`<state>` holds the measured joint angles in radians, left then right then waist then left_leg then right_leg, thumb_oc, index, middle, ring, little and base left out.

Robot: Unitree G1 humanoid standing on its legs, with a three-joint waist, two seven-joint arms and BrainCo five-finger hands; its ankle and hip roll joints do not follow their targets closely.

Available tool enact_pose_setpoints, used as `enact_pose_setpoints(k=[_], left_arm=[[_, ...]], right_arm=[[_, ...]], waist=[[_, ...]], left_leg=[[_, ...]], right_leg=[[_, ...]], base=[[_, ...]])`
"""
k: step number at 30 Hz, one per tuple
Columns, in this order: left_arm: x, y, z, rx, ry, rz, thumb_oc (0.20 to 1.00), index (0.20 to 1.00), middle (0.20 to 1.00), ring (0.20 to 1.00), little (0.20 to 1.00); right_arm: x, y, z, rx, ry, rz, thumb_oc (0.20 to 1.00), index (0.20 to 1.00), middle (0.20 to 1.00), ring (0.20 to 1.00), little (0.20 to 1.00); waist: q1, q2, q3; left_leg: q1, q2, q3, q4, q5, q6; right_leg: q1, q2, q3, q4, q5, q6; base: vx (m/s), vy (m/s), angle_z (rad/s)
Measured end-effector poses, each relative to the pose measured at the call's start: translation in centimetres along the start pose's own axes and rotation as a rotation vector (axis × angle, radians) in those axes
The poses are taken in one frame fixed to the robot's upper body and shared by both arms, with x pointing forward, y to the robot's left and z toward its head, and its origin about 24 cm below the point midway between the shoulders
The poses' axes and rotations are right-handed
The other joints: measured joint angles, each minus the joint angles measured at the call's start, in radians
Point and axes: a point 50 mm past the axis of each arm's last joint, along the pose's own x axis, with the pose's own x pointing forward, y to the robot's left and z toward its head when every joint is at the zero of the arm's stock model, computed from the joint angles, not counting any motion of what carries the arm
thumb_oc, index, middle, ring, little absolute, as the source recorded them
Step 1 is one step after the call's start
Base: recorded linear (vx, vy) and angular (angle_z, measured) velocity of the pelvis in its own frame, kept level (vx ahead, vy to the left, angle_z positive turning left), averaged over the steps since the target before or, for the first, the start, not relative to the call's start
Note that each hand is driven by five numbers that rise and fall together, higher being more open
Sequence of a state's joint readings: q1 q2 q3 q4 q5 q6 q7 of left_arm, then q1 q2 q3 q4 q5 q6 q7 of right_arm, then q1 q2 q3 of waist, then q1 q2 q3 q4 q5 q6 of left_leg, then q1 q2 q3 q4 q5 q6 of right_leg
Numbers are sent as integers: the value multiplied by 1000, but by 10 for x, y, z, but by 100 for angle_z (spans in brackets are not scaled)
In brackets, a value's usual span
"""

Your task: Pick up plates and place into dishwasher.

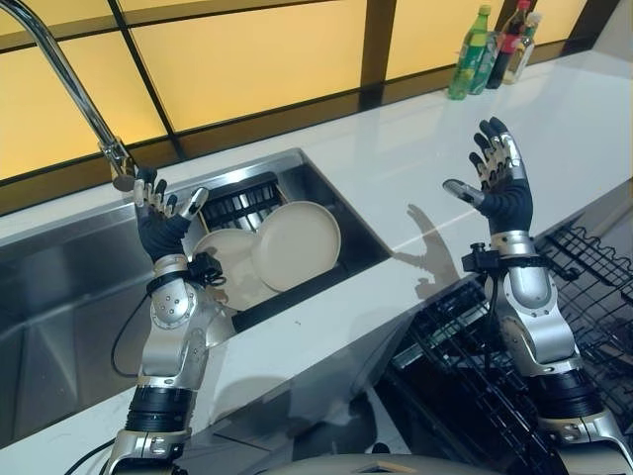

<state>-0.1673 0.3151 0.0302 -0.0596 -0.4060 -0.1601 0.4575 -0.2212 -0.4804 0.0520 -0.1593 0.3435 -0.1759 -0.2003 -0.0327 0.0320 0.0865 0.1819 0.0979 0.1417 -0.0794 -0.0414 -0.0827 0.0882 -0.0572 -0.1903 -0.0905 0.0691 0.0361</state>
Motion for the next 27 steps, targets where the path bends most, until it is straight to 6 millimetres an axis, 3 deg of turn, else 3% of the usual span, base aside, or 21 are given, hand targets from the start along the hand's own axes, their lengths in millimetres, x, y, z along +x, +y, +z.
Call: enact_pose_setpoints(k=[21, 27], left_arm=[[7, -1, 2, 110, 41, -223, 1000, 1000, 1000, 1000, 1000], [14, -10, 7, 171, 21, -306, 1000, 1000, 1000, 1000, 1000]], right_arm=[[0, 1, -1, 1, 8, 16, 1000, 1000, 1000, 1000, 1000], [0, 1, -2, -2, 20, 17, 1000, 1000, 1000, 1000, 1000]], waist=[[-5, 6, 3], [-10, 12, 7]], left_leg=[[18, 0, 14, -4, 0, 0], [20, -1, 19, -4, 0, 0]], right_leg=[[5, 1, 15, 0, -1, 0], [4, 2, 20, 0, 0, 1]], base=[[5, 5, -2], [59, 25, -2]])
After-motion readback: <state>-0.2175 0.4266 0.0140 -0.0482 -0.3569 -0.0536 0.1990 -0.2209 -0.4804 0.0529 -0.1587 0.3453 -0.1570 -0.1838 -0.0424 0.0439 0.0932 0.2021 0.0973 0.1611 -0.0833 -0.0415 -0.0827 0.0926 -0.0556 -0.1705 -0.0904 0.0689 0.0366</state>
